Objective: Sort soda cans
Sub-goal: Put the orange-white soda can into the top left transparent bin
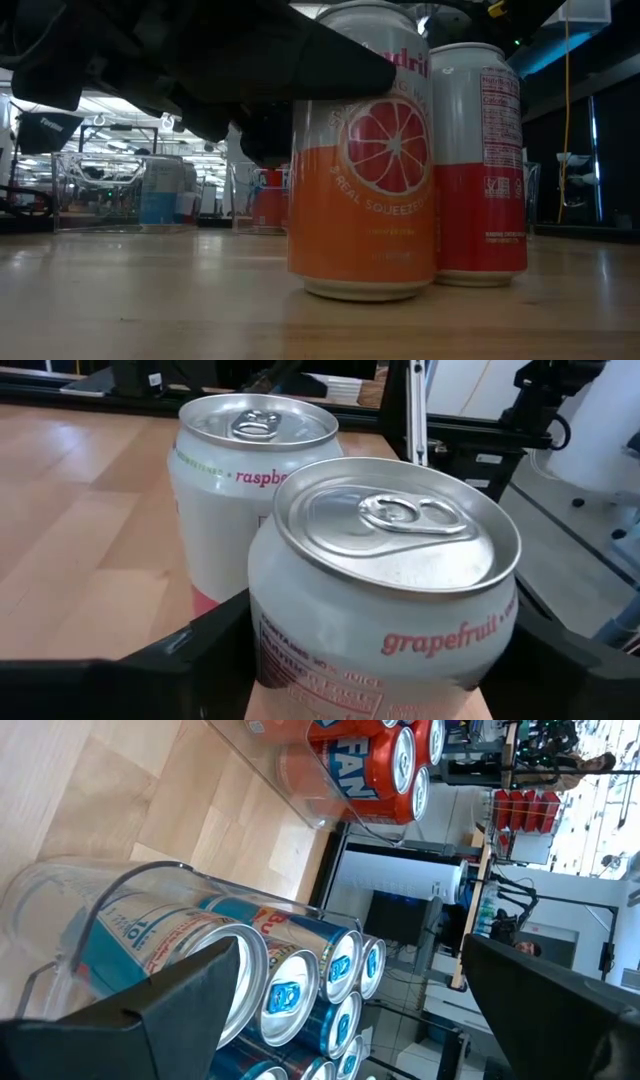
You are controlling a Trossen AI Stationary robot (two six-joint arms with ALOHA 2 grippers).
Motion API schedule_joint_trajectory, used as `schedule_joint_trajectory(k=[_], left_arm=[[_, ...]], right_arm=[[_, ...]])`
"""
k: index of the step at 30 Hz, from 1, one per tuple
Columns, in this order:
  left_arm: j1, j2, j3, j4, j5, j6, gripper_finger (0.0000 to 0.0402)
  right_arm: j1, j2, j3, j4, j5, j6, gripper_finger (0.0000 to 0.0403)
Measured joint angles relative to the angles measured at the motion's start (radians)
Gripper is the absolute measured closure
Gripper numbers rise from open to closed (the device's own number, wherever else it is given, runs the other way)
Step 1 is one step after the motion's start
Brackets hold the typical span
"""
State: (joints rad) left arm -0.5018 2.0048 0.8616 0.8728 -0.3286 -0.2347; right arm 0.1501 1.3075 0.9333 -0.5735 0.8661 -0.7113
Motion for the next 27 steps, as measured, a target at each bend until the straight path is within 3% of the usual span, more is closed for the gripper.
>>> schedule_joint_trajectory(k=[5,10,27], left_arm=[[-0.002,-0.017,-0.001,-0.020,-0.010,0.000,0.0117],[-0.017,-0.122,-0.001,-0.145,-0.116,0.020,0.0116],[-0.003,-0.616,0.000,-0.890,-0.819,-0.020,0.0111]], right_arm=[[0.000,0.000,0.000,0.000,0.000,0.000,0.0023],[0.000,0.000,0.000,-0.003,0.000,0.000,0.0023],[0.000,0.000,0.000,-0.003,0.000,0.000,0.0023]])
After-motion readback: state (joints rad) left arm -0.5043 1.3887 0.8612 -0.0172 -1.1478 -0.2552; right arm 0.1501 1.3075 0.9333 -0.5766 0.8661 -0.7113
